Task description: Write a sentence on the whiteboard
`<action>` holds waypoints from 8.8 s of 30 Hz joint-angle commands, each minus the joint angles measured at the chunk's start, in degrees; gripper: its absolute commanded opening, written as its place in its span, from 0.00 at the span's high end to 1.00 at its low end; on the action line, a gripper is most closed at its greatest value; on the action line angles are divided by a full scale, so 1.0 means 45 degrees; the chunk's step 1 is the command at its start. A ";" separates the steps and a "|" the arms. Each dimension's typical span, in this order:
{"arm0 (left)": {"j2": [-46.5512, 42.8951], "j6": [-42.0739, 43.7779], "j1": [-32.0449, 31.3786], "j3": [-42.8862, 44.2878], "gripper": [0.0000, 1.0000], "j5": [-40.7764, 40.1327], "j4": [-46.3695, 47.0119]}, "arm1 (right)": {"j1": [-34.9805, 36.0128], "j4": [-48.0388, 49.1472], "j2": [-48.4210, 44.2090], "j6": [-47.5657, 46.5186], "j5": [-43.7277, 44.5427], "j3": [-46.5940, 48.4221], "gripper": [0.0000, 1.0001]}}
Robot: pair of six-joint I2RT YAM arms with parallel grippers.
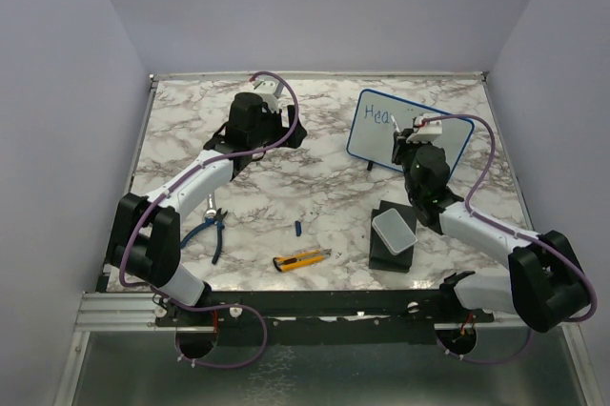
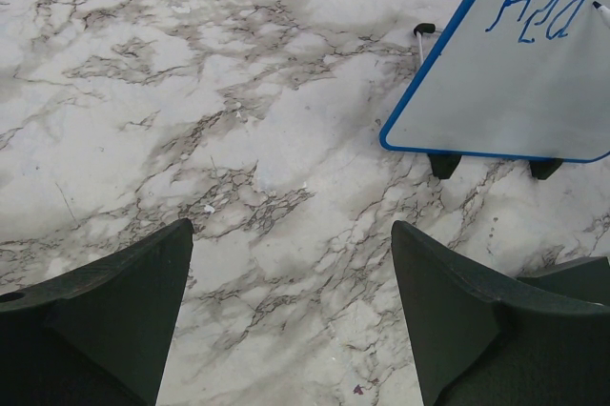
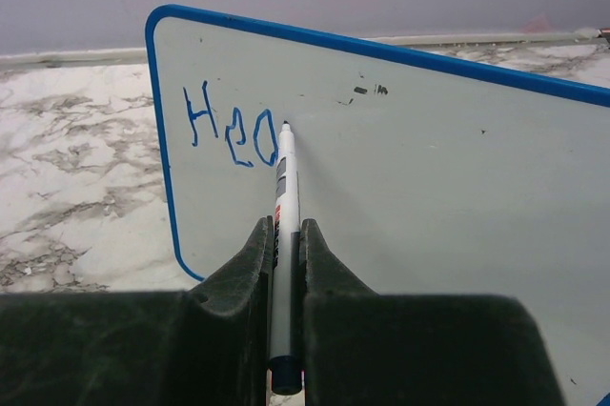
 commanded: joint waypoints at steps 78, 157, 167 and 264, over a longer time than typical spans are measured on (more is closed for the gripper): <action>-0.0462 0.0022 0.0102 -0.0133 0.14 0.0196 0.0175 | -0.0041 -0.0287 -0.1446 0.0128 0.0290 -0.0550 1.00; -0.0530 -0.0022 0.0102 -0.0153 0.14 0.0215 0.0175 | -0.0258 0.0916 -0.0699 -0.0400 0.0906 -0.0434 1.00; -0.0643 0.0000 0.0092 -0.0163 0.14 0.0157 0.0175 | -0.0324 0.0873 -0.0475 -0.0254 0.1295 -0.0564 1.00; -0.0877 0.0054 0.0587 -0.0016 0.12 0.0252 -0.0060 | -0.1882 -0.0783 -0.2776 0.1405 0.0210 -0.1702 1.00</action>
